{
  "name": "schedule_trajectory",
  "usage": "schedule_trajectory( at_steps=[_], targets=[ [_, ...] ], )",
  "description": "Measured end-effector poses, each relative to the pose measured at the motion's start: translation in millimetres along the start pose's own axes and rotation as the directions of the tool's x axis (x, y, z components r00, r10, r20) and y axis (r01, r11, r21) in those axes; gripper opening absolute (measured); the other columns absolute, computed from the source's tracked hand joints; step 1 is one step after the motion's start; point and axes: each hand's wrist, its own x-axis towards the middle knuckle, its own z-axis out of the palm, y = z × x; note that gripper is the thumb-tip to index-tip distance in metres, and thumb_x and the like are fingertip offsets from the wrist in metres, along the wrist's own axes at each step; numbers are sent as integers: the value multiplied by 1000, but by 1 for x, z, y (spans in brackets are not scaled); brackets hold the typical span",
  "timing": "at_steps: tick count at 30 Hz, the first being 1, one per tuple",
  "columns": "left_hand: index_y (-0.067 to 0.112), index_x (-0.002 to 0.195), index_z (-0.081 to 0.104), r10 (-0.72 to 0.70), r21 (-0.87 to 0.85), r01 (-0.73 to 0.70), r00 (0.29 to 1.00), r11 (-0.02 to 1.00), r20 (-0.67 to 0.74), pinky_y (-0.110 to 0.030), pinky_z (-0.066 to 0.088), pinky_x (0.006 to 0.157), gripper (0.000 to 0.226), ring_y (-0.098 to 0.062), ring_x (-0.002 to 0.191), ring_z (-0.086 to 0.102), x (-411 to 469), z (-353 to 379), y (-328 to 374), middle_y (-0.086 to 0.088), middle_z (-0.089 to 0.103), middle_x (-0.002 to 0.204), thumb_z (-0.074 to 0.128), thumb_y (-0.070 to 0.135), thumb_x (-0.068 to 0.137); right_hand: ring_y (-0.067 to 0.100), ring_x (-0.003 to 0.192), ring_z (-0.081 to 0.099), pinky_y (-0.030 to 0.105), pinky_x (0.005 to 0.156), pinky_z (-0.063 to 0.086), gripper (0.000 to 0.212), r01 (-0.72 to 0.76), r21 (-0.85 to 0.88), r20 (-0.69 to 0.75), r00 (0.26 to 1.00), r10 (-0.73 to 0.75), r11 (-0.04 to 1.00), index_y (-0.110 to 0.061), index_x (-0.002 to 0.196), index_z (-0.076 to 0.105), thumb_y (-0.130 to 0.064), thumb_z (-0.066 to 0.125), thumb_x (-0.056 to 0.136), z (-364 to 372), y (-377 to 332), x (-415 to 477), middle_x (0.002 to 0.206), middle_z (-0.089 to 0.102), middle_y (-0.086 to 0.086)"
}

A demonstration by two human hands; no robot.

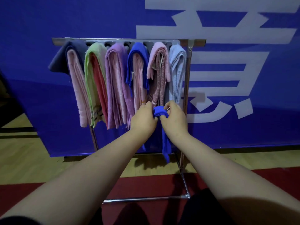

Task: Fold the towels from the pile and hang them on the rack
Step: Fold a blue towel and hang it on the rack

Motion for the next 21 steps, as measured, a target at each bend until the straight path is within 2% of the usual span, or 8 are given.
schedule_trajectory(
  at_steps=[2, 5, 12, 17, 21],
  targets=[
    [17, 88, 37, 13, -15, -14, 999, 1000, -32, -33, 30, 55, 17, -26, 82, 50, 10, -2, 13, -3, 50, 95, 54, 17, 85, 19, 80, 54, 41, 66, 50, 21, 36, -14, -41, 998, -36, 999, -20, 87, 47, -7, 61, 78, -7, 2, 9, 94, 51, -5],
    [18, 84, 36, 57, -57, -62, 995, 996, -85, -31, 19, 49, 15, -23, 74, 46, 31, -5, 34, -1, 50, 89, 51, 17, 84, 20, 80, 54, 40, 65, 50, 23, 52, -58, -76, 996, -56, 997, -23, 85, 46, -12, 64, 77, -18, 8, 29, 93, 50, -6],
    [18, 86, 35, 152, -55, -162, 976, 985, -159, -33, 26, 56, 17, -22, 72, 42, 76, -18, 75, 1, 44, 88, 52, 15, 87, 20, 85, 53, 44, 68, 50, 24, 27, -67, -168, 985, -38, 997, -20, 89, 46, -11, 64, 76, -47, 8, 80, 94, 51, -5],
    [17, 81, 34, 199, -46, -217, 948, 975, -247, -33, 21, 51, 19, -21, 65, 36, 112, -33, 95, 1, 41, 79, 52, 12, 87, 21, 77, 50, 36, 62, 43, 23, 82, -78, -271, 957, -101, 994, -20, 87, 44, -8, 61, 77, -69, -1, 121, 89, 48, -5],
    [13, 79, 39, 215, -72, -250, 922, 966, -321, -35, 22, 54, 14, -22, 66, 36, 137, -46, 111, 3, 37, 70, 51, 7, 82, 22, 77, 49, 38, 61, 42, 24, 134, -100, -296, 942, -158, 986, -17, 89, 45, -8, 61, 74, -86, -11, 150, 92, 50, -3]
  ],
)
